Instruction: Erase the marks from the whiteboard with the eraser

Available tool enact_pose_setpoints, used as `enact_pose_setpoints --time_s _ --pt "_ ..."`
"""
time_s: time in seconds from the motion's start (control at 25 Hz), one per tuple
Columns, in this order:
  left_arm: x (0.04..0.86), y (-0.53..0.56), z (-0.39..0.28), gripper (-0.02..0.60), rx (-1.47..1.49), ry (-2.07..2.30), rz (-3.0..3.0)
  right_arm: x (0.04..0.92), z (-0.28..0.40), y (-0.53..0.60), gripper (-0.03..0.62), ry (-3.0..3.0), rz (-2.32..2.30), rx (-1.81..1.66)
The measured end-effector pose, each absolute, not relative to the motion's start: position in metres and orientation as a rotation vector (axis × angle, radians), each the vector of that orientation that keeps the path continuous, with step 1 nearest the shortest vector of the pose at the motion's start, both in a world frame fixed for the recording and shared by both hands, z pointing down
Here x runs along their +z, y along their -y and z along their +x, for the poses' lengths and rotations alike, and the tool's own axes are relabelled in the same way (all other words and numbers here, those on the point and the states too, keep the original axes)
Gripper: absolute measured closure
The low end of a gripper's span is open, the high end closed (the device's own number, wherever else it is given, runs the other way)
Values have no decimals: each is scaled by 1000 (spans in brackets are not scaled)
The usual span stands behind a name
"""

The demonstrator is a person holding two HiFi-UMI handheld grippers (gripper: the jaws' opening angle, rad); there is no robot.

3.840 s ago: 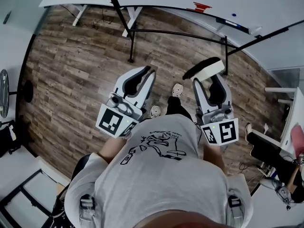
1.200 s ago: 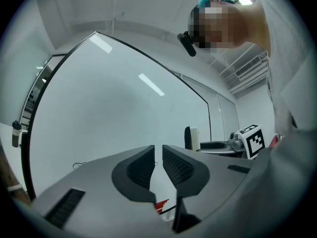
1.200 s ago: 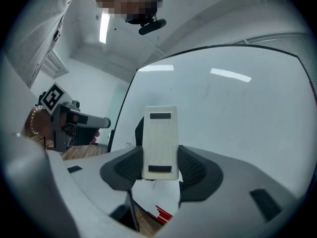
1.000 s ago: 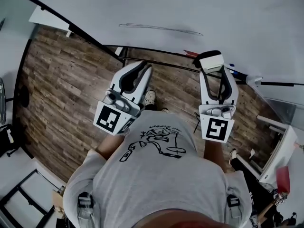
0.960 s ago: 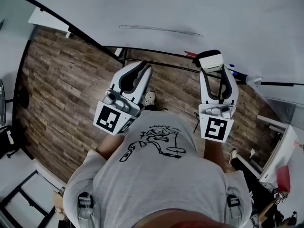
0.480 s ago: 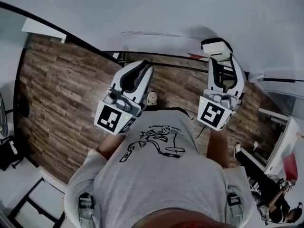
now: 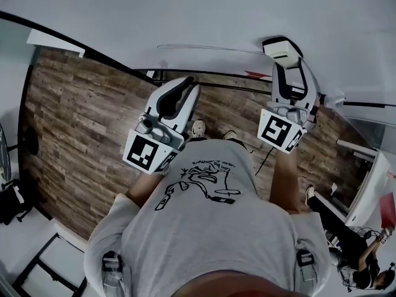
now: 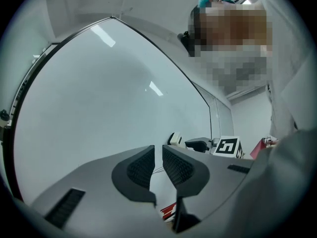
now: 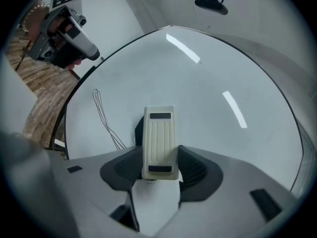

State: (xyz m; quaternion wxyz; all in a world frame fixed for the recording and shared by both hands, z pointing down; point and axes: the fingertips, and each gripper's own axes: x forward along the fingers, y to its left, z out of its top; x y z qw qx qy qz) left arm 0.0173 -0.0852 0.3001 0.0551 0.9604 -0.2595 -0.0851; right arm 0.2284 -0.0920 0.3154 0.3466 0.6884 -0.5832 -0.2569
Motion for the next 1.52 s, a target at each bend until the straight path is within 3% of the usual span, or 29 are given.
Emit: enact_pose_setpoints --time_s 1.52 --pt "300 104 13 520 -242 762 2943 342 221 109 367 1451 1745 -798"
